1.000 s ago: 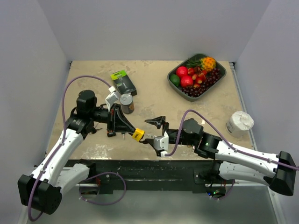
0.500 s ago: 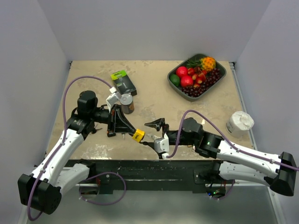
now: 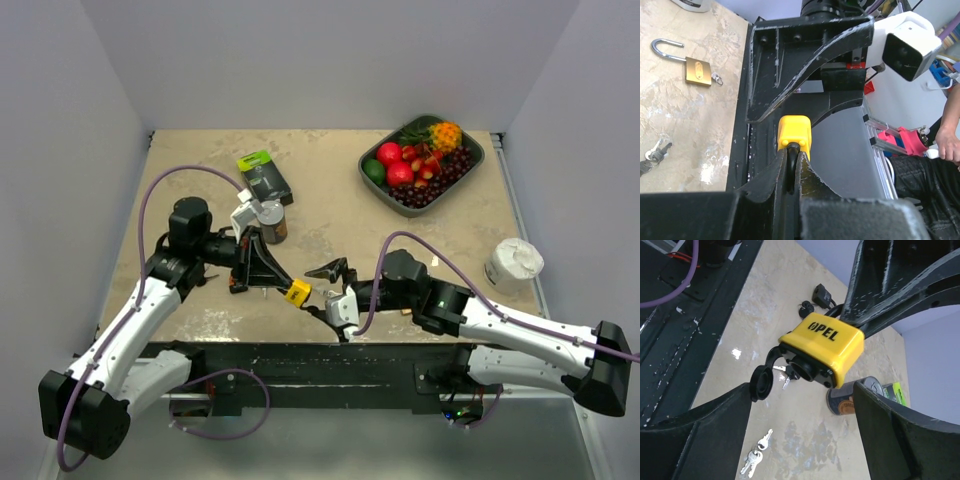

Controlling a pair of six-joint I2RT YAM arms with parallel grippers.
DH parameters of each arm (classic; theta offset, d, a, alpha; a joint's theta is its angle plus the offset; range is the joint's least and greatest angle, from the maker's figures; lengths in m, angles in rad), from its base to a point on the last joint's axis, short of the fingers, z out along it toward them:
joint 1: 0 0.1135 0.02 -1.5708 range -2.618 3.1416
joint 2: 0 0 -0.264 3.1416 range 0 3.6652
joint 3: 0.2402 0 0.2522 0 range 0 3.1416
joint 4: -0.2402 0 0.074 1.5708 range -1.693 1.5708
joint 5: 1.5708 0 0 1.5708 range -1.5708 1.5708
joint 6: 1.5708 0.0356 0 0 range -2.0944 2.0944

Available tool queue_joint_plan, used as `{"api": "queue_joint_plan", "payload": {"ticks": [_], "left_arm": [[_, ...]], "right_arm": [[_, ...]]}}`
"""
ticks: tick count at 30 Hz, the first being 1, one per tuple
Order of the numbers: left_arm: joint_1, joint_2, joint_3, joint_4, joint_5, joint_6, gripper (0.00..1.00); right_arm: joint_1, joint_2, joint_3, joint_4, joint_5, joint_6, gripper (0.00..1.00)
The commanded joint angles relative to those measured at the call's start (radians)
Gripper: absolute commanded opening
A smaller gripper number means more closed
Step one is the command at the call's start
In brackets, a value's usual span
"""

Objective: Lock with the key
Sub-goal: Place the lock at the center of the board.

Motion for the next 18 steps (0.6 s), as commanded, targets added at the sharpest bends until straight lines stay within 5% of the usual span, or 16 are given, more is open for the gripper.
{"api": "queue_joint_plan", "payload": {"ticks": [1, 18], "left_arm": [[-0.006, -0.02, -0.014, 0.054, 0.016, -0.04, 0.0], [-0.014, -0.014, -0.029, 0.088, 0.014, -0.066, 0.0]], "right_arm": [[0.004, -0.014, 0.056, 0.037, -0.021, 0.011, 0.82], [0.004, -0.002, 0.089, 0.046, -0.031, 0.014, 0.55]]}}
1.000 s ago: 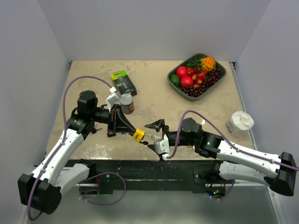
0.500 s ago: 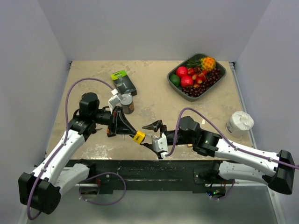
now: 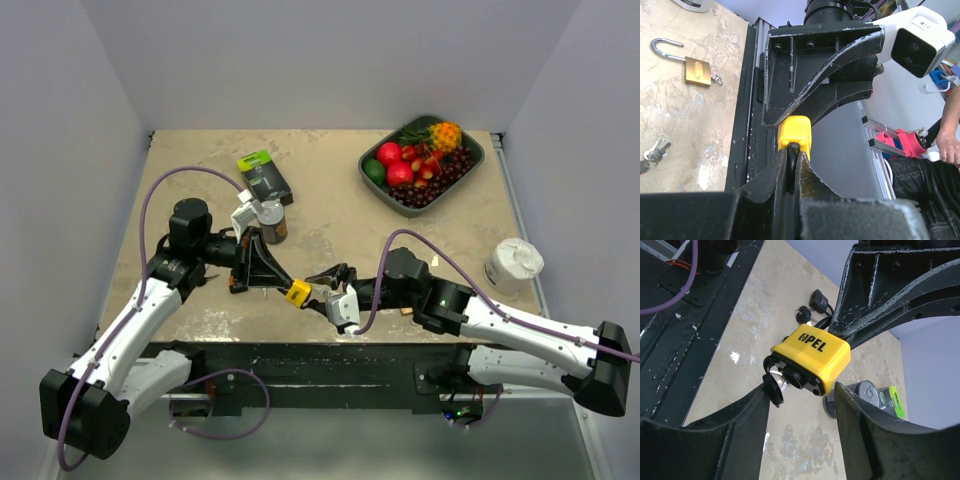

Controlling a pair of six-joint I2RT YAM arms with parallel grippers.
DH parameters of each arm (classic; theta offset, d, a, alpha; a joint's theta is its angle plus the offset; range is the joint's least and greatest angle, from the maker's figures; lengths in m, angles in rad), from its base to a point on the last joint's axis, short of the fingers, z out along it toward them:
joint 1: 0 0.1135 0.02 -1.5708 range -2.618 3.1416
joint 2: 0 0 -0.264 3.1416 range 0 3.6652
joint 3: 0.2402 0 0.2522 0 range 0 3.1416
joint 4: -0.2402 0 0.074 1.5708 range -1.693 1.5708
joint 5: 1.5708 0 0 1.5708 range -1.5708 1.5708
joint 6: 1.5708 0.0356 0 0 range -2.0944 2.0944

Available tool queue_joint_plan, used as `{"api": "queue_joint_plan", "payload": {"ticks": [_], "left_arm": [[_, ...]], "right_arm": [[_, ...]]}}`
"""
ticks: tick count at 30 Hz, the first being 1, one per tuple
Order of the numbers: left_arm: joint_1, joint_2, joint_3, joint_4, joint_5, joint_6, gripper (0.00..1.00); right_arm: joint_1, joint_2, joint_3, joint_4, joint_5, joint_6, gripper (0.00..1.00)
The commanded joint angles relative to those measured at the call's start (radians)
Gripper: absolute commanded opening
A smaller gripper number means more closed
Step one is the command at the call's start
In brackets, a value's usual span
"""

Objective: Lock with the key
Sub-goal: Place the lock at the center of the board.

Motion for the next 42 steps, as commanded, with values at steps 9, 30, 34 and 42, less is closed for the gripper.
{"api": "queue_joint_plan", "payload": {"ticks": [9, 30, 34, 42], "left_arm": [[-0.021, -0.008, -0.022, 0.054, 0.003, -0.031, 0.0], [-0.05, -0.011, -0.058, 0.043, -0.082, -0.031, 0.0], [-0.051, -0.032, -0.077, 0.06, -0.155, -0.046, 0.0], [-0.059, -0.06, -0.111, 0.052, -0.235, -0.054, 0.0]], "right_arm": [[0.006, 0.01, 0.073, 0.036, -0.044, 0.001, 0.5], [0.004, 0.063, 0.129, 0.008, -0.103, 0.084, 0.35], [0.004, 0.077, 0.142, 0.03, -0.102, 0.164, 0.35], [0.002, 0.1, 0.154, 0.108, -0.067, 0.296, 0.34]]}}
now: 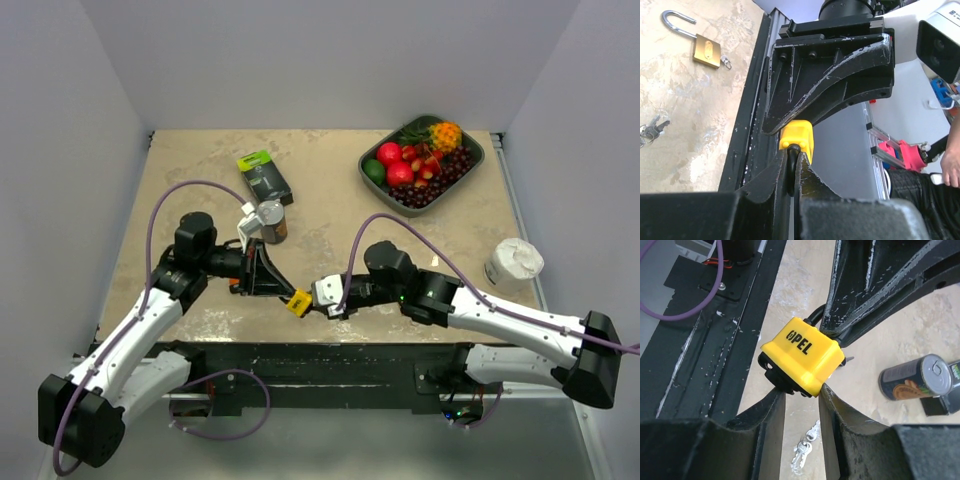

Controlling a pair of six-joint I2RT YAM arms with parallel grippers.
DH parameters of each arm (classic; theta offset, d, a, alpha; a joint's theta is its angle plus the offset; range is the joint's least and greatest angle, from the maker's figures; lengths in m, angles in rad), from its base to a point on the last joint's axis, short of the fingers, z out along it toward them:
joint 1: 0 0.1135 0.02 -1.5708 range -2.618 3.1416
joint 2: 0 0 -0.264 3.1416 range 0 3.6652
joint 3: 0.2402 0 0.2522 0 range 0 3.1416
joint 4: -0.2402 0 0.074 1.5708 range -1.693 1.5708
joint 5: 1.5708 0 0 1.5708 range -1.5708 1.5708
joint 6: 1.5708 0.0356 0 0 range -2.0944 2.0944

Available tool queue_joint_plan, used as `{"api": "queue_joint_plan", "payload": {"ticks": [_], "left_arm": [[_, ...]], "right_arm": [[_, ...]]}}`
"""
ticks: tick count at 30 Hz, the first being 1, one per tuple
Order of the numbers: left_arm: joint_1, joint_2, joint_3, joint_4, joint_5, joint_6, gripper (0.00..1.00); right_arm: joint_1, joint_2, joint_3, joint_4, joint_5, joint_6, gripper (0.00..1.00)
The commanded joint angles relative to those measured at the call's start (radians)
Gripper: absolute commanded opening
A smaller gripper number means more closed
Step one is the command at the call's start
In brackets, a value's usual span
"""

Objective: Lock with the key
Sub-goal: Place the lock at the center of the board.

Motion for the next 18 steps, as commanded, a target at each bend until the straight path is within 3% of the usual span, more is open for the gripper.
{"api": "queue_joint_plan", "payload": {"ticks": [1, 9, 18], "left_arm": [[-0.021, -0.012, -0.021, 0.048, -0.117, -0.008, 0.0], [-0.05, -0.006, -0.081, 0.048, -0.133, -0.007, 0.0], [-0.067, -0.003, -0.082, -0.001, -0.217, 0.035, 0.0]], "right_arm": [[0.015, 0.004, 0.084, 0.24, -0.018, 0.104, 0.33], [0.007, 0.026, 0.078, 0.396, 0.079, 0.144, 0.29], [-0.007, 0.058, 0.128, 0.404, 0.08, 0.283, 0.29]]}}
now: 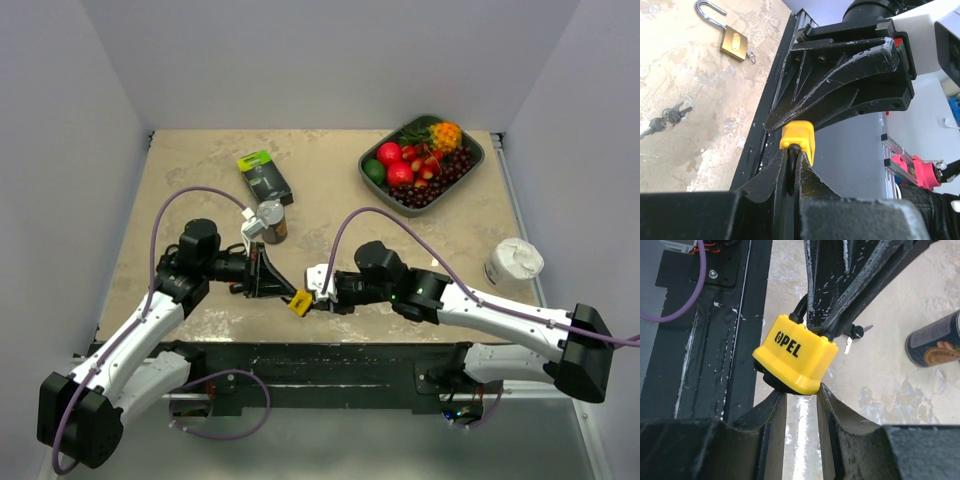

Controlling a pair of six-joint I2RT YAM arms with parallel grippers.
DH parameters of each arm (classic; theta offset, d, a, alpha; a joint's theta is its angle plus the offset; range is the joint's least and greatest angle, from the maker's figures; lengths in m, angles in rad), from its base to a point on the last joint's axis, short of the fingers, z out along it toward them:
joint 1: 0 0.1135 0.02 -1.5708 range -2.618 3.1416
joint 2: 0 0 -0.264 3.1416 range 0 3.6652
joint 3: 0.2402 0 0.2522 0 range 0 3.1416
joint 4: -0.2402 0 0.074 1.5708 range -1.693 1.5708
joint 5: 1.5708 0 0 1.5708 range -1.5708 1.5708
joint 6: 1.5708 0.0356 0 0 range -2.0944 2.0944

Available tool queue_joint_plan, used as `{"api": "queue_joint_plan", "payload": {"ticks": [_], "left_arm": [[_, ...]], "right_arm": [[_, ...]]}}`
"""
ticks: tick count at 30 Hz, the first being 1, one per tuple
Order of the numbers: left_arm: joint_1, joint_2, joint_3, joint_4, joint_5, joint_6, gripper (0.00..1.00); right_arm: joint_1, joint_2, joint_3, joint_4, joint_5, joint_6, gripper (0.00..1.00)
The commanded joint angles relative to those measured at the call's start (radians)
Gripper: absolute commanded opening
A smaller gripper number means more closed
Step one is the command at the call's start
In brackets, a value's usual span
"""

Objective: Lock with the key
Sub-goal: Place the lock at the center of the board.

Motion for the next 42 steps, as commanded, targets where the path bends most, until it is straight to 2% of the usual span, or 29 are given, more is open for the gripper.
{"api": "queue_joint_plan", "payload": {"ticks": [1, 5, 8, 13, 17, 18, 19, 21, 22, 23, 25, 28, 35, 40, 42], "left_arm": [[-0.048, 0.008, -0.016, -0.016, -0.107, 0.045, 0.0], [-0.052, 0.007, 0.004, -0.068, -0.15, 0.09, 0.0], [-0.049, 0.019, 0.049, -0.134, -0.164, 0.164, 0.0], [0.035, 0.109, 0.197, -0.278, -0.106, 0.318, 0.0], [0.064, 0.224, 0.315, -0.436, -0.102, 0.531, 0.0], [0.063, 0.241, 0.328, -0.448, -0.102, 0.554, 0.0], [0.063, 0.263, 0.346, -0.479, -0.104, 0.641, 0.0], [0.053, 0.344, 0.405, -0.598, -0.111, 0.75, 0.0], [0.049, 0.375, 0.429, -0.657, -0.104, 0.886, 0.0], [0.032, 0.44, 0.473, -0.754, -0.108, 0.941, 0.0], [0.014, 0.497, 0.513, -0.824, -0.104, 1.042, 0.0], [0.007, 0.544, 0.555, -0.863, -0.047, 1.081, 0.0], [-0.037, 0.541, 0.544, -0.775, -0.033, 1.038, 0.0], [-0.055, 0.591, 0.567, -0.81, -0.079, 1.132, 0.0], [-0.057, 0.655, 0.612, -0.907, -0.099, 1.205, 0.0]], "right_arm": [[-0.005, -0.006, 0.133, 0.401, -0.005, 0.133, 0.3], [-0.019, 0.001, 0.148, 0.352, -0.005, 0.183, 0.31], [-0.027, -0.008, 0.144, 0.262, 0.021, 0.143, 0.34], [-0.094, -0.095, 0.078, 0.148, 0.037, 0.127, 0.42], [-0.137, -0.158, 0.041, 0.046, 0.041, 0.118, 0.49], [-0.163, -0.167, 0.033, 0.033, 0.049, 0.132, 0.55], [-0.177, -0.181, 0.03, 0.021, 0.048, 0.144, 0.58], [-0.214, -0.194, 0.026, -0.018, 0.044, 0.182, 0.67], [-0.225, -0.203, 0.021, -0.027, 0.044, 0.193, 0.69], [-0.241, -0.207, 0.018, -0.037, 0.041, 0.207, 0.7], [-0.252, -0.207, 0.012, -0.047, 0.017, 0.241, 0.75], [-0.257, -0.189, 0.012, -0.041, -0.07, 0.314, 0.77], [-0.257, -0.06, -0.028, 0.105, -0.224, 0.569, 0.77], [-0.265, 0.058, -0.001, 0.14, -0.281, 0.641, 0.76], [-0.294, 0.06, 0.003, 0.14, -0.301, 0.654, 0.76]]}}
